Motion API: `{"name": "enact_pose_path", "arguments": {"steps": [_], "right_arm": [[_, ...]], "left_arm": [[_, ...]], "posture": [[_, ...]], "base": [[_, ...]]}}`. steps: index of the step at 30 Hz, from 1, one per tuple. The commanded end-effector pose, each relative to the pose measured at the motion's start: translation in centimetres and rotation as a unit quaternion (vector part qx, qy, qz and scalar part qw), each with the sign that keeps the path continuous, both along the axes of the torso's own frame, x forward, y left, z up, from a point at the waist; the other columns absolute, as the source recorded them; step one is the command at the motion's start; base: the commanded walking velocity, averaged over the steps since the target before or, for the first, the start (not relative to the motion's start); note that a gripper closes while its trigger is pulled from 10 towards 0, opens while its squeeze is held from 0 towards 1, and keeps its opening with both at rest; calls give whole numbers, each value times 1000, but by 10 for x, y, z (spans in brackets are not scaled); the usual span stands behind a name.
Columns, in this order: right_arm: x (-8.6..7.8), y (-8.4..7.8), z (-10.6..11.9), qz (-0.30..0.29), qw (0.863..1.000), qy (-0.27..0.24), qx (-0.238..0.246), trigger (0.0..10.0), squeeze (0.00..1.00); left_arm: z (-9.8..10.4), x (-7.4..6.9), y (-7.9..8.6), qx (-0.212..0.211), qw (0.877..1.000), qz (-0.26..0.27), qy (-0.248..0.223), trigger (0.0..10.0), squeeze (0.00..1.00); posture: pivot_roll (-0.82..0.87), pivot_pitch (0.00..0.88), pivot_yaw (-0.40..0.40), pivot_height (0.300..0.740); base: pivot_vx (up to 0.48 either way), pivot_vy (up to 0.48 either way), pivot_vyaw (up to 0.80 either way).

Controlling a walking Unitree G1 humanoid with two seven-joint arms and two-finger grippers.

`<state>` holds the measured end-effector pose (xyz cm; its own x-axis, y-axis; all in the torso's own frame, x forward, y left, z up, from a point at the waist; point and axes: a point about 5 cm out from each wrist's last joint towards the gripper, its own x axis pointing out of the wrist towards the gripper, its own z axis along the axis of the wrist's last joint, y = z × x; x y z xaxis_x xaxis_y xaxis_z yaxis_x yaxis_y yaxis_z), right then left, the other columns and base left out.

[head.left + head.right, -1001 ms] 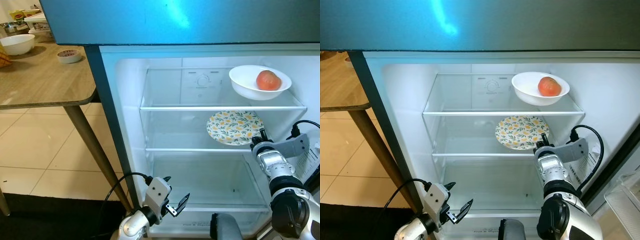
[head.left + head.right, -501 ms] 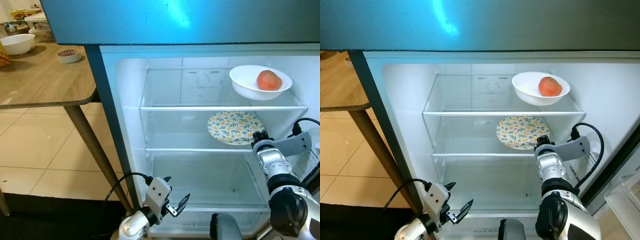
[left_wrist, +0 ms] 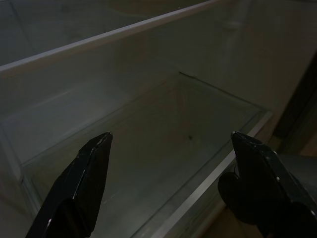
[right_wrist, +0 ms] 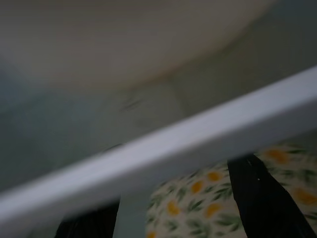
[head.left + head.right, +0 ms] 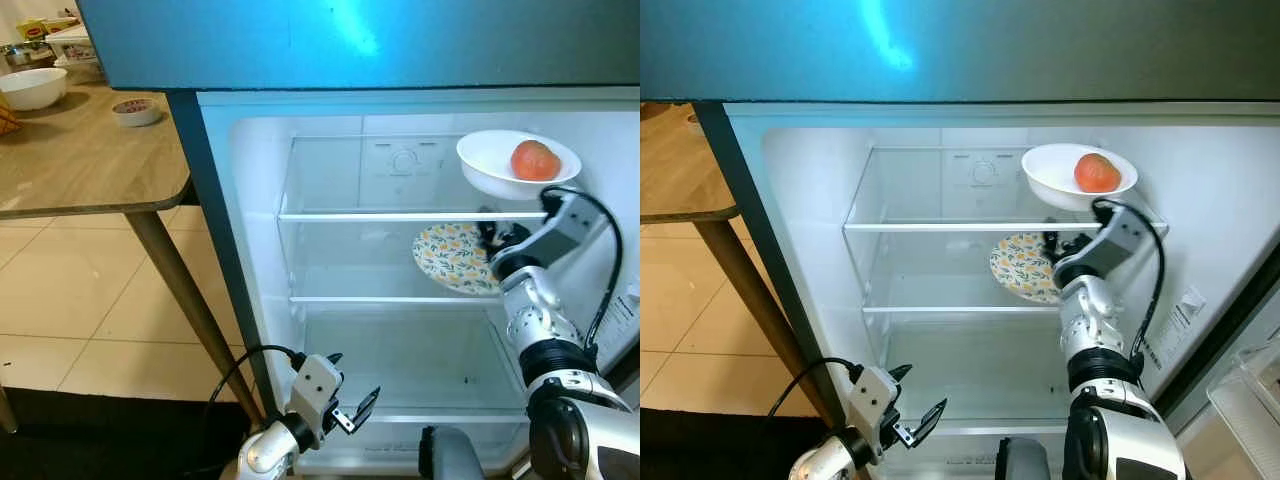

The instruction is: Restocking fridge

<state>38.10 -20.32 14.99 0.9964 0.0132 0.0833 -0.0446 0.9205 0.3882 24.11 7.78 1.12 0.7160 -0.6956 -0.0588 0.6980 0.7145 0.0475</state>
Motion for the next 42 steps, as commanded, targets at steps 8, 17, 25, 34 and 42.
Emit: {"name": "enact_pose_path", "arguments": {"steps": [8, 17, 25, 34, 42], "right_arm": [[-15, 56, -15, 225, 967, -21, -114, 10000, 0], [-15, 61, -43, 196, 944, 71, -256, 10000, 0], [-2, 45, -33, 132, 939, 98, -303, 4824, 0], [6, 63, -18, 149, 927, 67, -338, 10000, 0], [0, 93, -26, 210, 885, 46, -414, 10000, 1000]], "left_arm": [[2, -1, -4, -11, 1000, 1, -3, 10000, 0], [1, -1, -3, -9, 1000, 1, -1, 10000, 0], [0, -4, -1, -11, 1000, 2, -2, 10000, 0], [-2, -9, 2, -11, 1000, 4, 0, 10000, 0], [-3, -12, 2, -11, 1000, 3, 1, 10000, 0]], "posture": [[-89, 0, -14, 450], [-87, 0, -9, 450], [-69, 0, -1, 450], [-52, 0, -2, 450], [-48, 0, 1, 450]], "base": [[0, 0, 0], [0, 0, 0], [0, 0, 0], [0, 0, 0], [0, 0, 0]]}}
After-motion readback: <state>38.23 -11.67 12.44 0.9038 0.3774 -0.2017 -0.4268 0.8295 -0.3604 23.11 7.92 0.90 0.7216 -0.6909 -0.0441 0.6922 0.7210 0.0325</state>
